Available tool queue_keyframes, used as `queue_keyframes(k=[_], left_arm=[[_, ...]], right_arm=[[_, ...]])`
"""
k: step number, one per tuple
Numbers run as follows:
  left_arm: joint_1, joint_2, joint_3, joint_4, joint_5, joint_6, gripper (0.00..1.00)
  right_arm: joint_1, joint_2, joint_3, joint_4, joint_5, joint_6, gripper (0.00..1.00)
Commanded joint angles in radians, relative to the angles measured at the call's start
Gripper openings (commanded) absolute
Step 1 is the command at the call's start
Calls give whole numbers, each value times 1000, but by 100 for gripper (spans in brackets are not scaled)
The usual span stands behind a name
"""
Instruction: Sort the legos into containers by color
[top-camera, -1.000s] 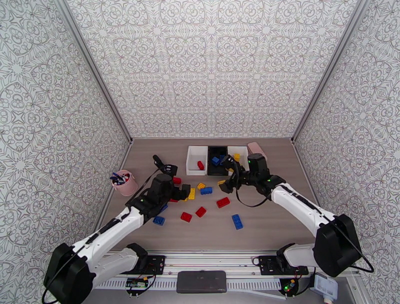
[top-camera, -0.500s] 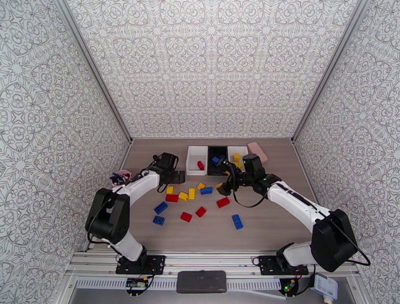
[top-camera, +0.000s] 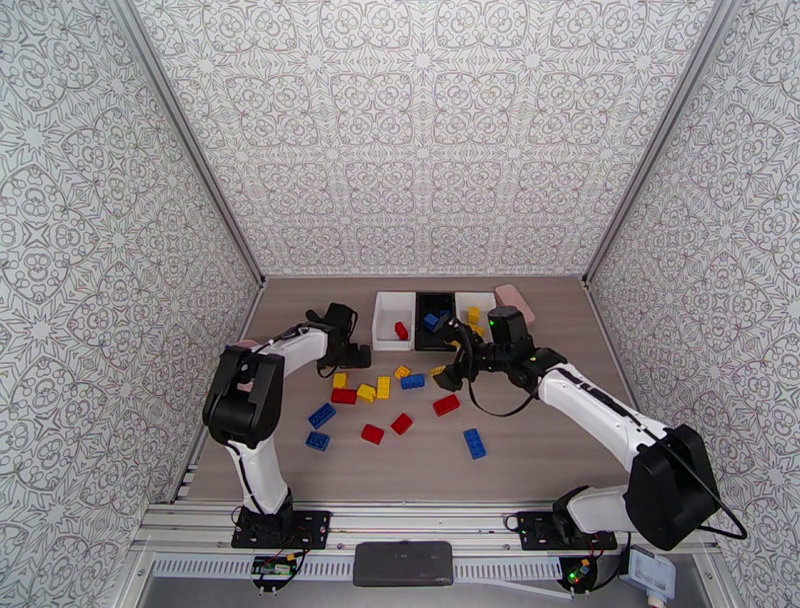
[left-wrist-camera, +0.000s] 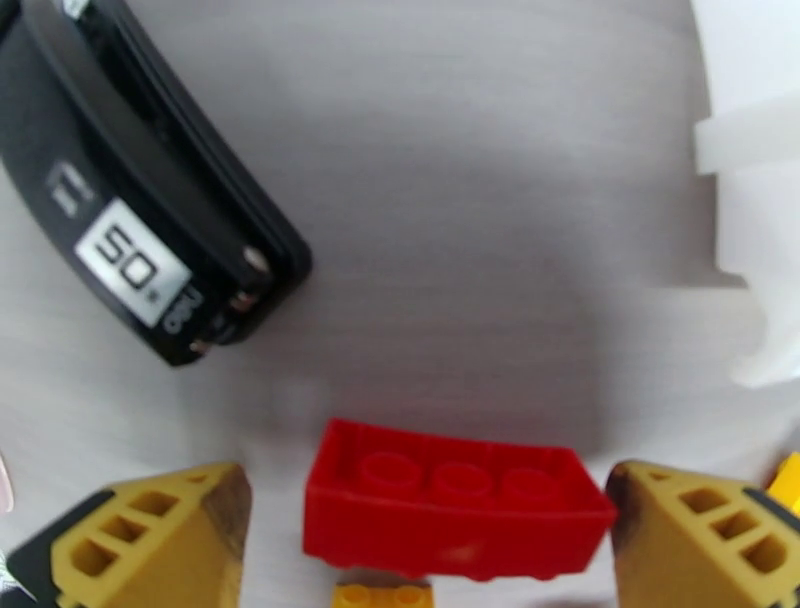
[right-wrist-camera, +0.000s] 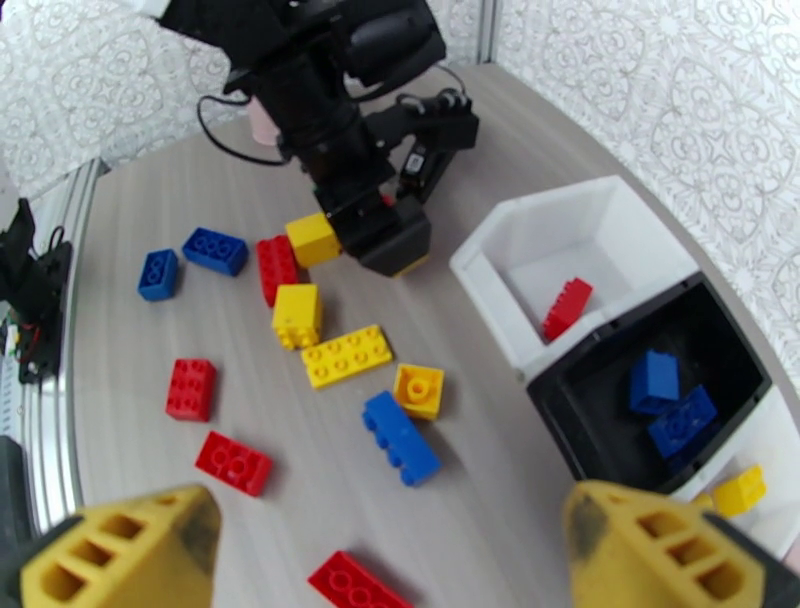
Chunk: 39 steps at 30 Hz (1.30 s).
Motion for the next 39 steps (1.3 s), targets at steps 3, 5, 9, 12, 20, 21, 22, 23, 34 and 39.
queue_keyframes(k=[3,5,9,12,20,21,22,23,34,39], left_arm=[[6,11,31,-22,52,8,81],[5,10,28,-23,45,7,74],[2,-5,15,-23,39,-2,69],[-4,-34,-8,-10,17,-8,68],[-25,-172,-45,4,-33,-45,67],[-30,-186,-44,1,-35,-47,66],[-36,-202,-40,1,-37,-49,67],[-42,-215,-36,4,-37,-51,66],[-151,-194,159,103,-46,-64,65],[-163,-99,289,124,-29,-58,64]], right_arm=[[6,-20,12,24,-23,18,94],[6,-24,8,37,-27,23,95],[5,-34,-3,56,-31,34,95],[6,-36,-1,60,-32,37,95],[5,-54,-11,80,-37,44,95],[6,-56,-12,86,-35,46,95],[6,-60,-18,98,-33,54,95],[5,-63,-22,108,-31,59,95],[5,-121,-58,140,42,82,96],[5,-145,-84,166,91,86,96]])
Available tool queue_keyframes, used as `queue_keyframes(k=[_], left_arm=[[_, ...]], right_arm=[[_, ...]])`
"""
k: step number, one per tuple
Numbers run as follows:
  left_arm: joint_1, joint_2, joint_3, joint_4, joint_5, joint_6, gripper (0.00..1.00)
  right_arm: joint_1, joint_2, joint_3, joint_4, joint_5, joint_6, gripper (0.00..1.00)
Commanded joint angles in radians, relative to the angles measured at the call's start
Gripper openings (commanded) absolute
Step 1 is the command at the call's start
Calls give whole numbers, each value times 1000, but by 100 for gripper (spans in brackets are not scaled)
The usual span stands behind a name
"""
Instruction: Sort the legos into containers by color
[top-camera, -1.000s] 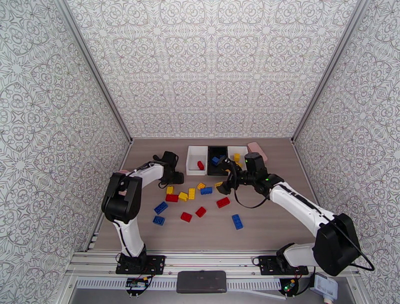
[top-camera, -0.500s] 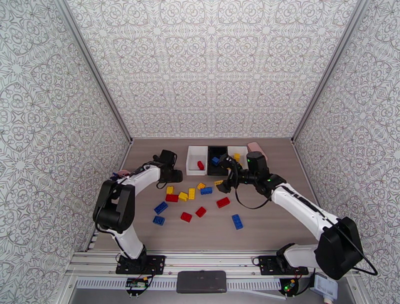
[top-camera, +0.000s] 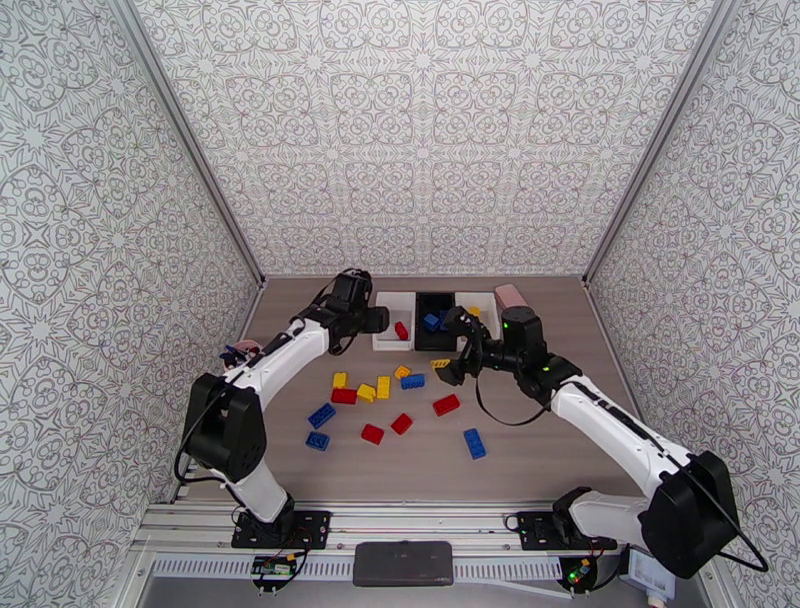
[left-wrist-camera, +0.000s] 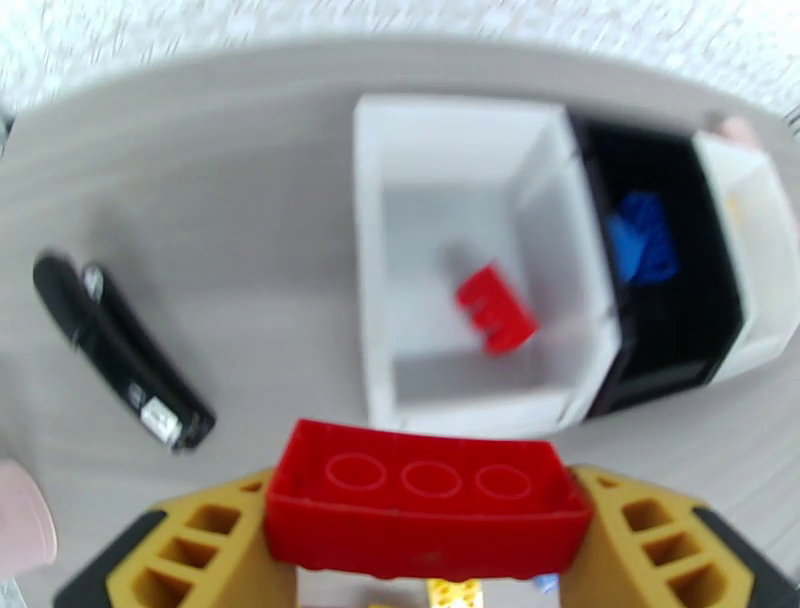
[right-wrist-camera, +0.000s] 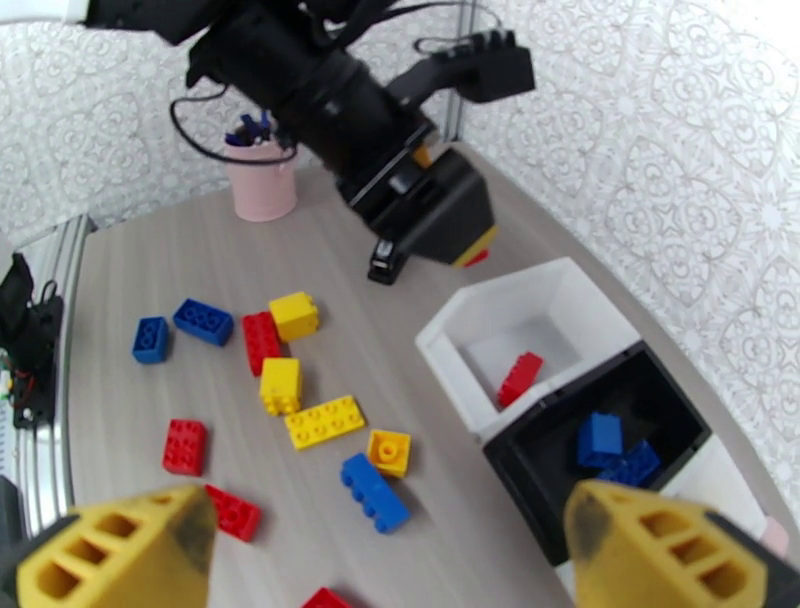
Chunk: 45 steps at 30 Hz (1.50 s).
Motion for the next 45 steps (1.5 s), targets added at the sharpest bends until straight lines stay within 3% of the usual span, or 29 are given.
queue_keyframes(k=[1,13,24,32,37,45], left_arm=[[-6,93,94,30,13,-9,64],[-3,369,401,-17,43,-5,64],[13,545,581,-85,84,-15,64],[13,559,591,-98,84,-19,65],[9,549,571,-113,78,-25,66],[12,497,551,-107,86,-8,80]], right_arm=[[5,-21,-26,36,60,18,97],[0,20,-14,42,93,13,97],[-2,31,-5,32,102,10,97],[-1,1,-14,58,238,41,97],[-3,-22,-31,72,257,49,97],[-4,-41,-34,71,253,57,97]])
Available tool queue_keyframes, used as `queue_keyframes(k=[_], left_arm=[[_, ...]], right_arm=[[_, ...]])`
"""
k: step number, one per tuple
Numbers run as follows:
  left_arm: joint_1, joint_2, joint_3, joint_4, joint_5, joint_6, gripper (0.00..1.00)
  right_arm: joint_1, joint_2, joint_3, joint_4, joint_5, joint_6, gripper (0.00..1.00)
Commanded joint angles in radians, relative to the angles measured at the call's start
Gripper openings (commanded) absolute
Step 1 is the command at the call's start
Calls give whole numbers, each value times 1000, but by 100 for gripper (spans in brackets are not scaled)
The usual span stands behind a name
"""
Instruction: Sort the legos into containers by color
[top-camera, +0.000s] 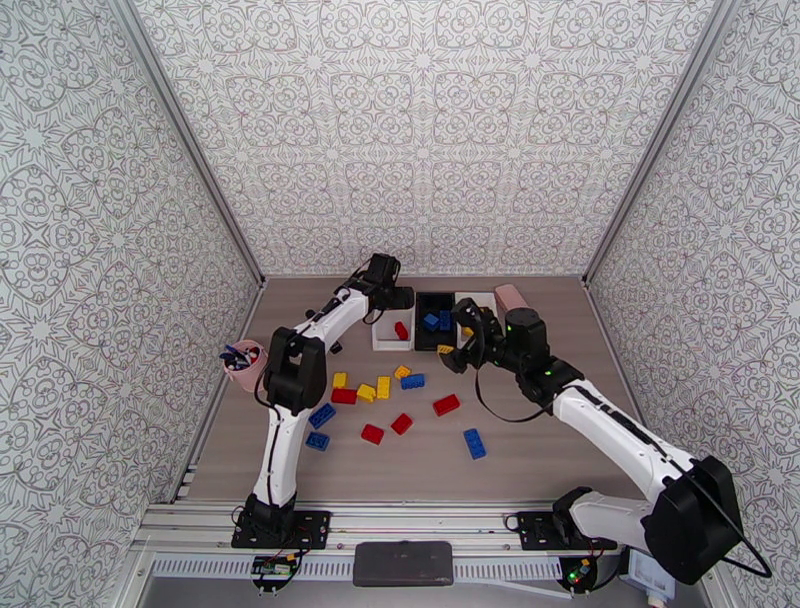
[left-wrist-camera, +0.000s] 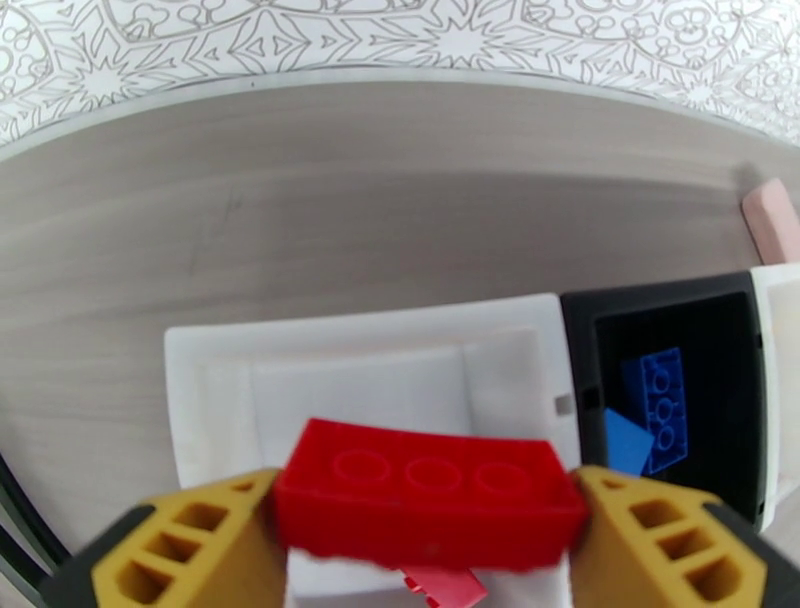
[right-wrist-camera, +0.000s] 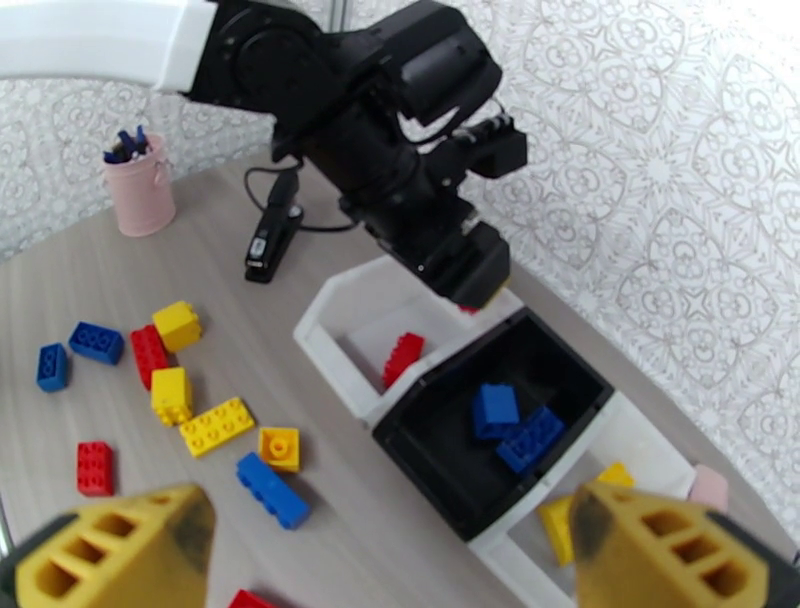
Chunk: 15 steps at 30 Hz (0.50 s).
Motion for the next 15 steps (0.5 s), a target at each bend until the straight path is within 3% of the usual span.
queue_keyframes(k=[1,7,15], left_arm=[[4,-62,-20,-11,20,9,84],[0,-180,-133,55,39,17,99],[-16,-460,-452,269,39,64,100]], right_arm=[[-3,-31,-19,8,22,23,97],[-3,-39,-28,14,47,57,97],[-4,-78,-66,24,197,119,96]])
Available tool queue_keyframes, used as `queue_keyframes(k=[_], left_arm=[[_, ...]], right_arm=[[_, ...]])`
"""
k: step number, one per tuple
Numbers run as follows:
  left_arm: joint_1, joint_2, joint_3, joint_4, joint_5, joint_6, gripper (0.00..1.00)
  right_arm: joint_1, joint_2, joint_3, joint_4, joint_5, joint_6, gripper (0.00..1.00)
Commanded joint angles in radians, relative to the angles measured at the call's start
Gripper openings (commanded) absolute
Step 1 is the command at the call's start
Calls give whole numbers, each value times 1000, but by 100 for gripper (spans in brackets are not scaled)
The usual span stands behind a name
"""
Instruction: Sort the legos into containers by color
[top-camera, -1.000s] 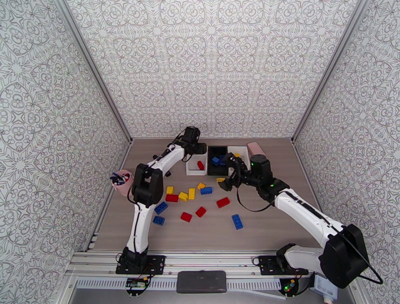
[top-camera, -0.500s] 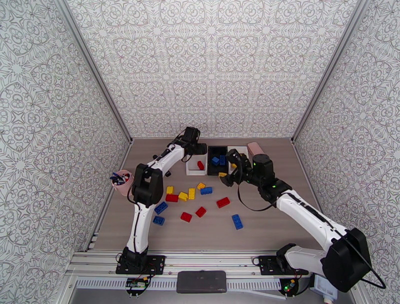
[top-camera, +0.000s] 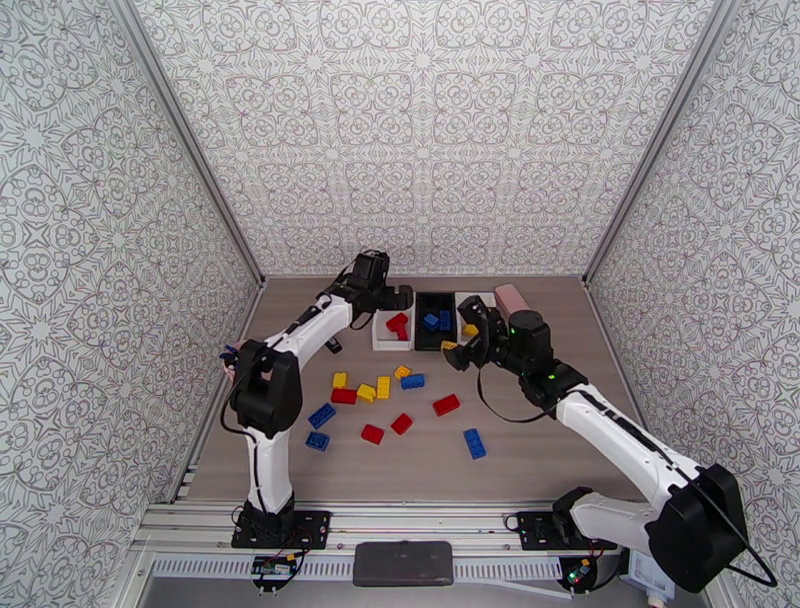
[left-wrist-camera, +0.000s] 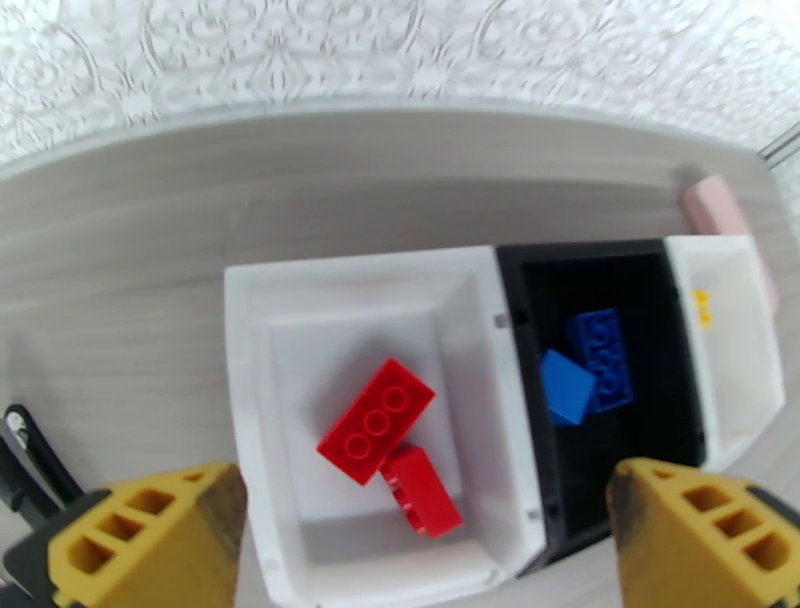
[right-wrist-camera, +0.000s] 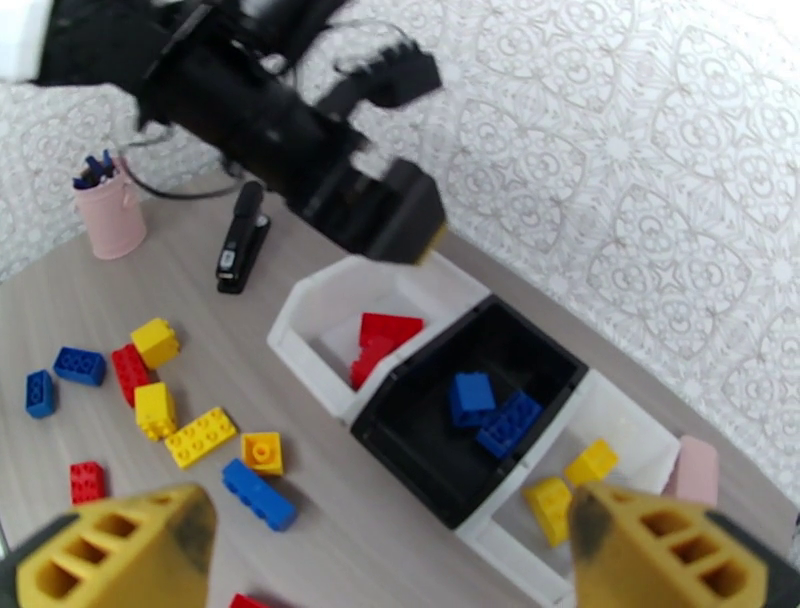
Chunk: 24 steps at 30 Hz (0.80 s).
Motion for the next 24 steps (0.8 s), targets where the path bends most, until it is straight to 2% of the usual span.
queue_keyframes(k=[1,4,8,11,12,13,19,24], left_arm=[[-15,-133,-138,144,23,58,100],[-27,-267,-305,232,35,110,100],[-42,-461,-534,349,85,193,100],[-63,-601,-672,369,162,291,100],[-72,-642,-705,360,185,320,100],[-82,-686,-739,344,204,354,100],[-164,-876,-847,167,311,523,100],[-200,-975,-917,77,390,607,100]], right_arm=[[-5,-40,-35,9,101,50,96],[-5,-55,-54,-11,159,97,96],[-4,-61,-66,-76,156,122,96],[-5,-50,-41,-155,192,242,94],[-5,-45,-32,-178,194,276,94],[-4,-36,-23,-202,188,305,99],[5,40,-11,-270,128,421,100],[79,131,-2,-366,191,488,99]])
